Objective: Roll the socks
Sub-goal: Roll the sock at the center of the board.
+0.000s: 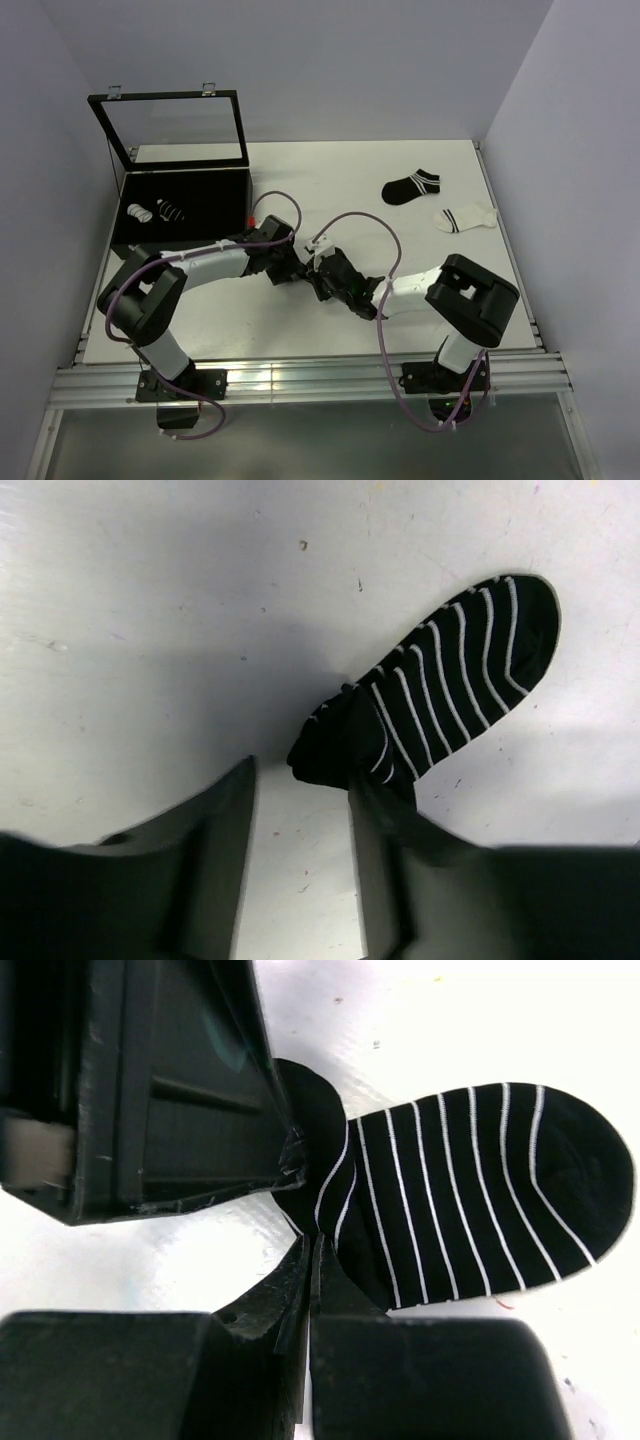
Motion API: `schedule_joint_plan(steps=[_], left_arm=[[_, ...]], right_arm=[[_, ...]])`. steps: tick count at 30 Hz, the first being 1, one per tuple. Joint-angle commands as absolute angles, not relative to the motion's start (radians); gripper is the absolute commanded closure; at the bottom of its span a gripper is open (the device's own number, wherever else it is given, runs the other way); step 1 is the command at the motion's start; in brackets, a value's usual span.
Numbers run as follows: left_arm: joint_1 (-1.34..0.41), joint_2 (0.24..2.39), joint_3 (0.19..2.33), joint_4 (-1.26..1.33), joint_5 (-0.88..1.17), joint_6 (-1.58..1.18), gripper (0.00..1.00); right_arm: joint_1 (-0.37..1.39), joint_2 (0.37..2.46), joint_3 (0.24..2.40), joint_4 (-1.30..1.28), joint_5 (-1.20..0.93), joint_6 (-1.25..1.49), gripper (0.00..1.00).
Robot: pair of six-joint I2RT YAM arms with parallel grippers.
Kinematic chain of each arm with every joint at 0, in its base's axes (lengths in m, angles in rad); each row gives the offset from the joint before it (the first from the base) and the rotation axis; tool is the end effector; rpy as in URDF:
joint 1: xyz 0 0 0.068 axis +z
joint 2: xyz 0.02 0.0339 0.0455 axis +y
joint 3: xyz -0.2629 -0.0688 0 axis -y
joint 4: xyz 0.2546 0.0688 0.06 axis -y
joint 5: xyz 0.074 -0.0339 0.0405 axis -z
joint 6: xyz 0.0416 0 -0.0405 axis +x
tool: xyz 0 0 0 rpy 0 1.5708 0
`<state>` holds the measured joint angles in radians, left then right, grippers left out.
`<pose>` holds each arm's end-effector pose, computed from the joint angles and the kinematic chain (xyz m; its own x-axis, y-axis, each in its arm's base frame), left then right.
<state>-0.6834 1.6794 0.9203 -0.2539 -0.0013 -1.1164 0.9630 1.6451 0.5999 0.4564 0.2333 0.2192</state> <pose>0.2603 -0.2119 0.1451 -0.8556 -0.4620 -0.2333 -0.3142 0.8219 -0.4751 0.1874 0.2526 0.1220 -0.4594 -0.2899 -0.8396 -0.6034 0.7955 0.0555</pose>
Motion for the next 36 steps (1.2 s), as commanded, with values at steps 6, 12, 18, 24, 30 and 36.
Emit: schedule_joint_plan(steps=[6,12,18,24,30,36], left_arm=[[-0.676,1.54,0.842,-0.18,-0.067,-1.152,0.39],[-0.676,1.502,0.798,-0.117,-0.068,-1.143,0.38],[-0.683,1.529,0.795,-0.078,-0.043,-1.126,0.38],[-0.693,1.581,0.827,-0.072,-0.038,-1.108,0.41],[-0.701,1.612,0.845,-0.066,-0.034,-1.098,0.42],[-0.704,1.625,0.856,-0.055,-0.026,-1.095,0.42]], right_arm=[[0.821,1.578,0.597,0.41,-0.176,0.328,1.0],[0.678,1.615,0.621,0.431,-0.406,0.432,1.0],[0.585,1.732,0.643,0.5,-0.583,0.573,1.0],[0.505,1.799,0.621,0.592,-0.667,0.658,1.0],[0.453,1.844,0.592,0.689,-0.723,0.735,1.0],[0.416,1.896,0.581,0.748,-0.756,0.801,1.0]])
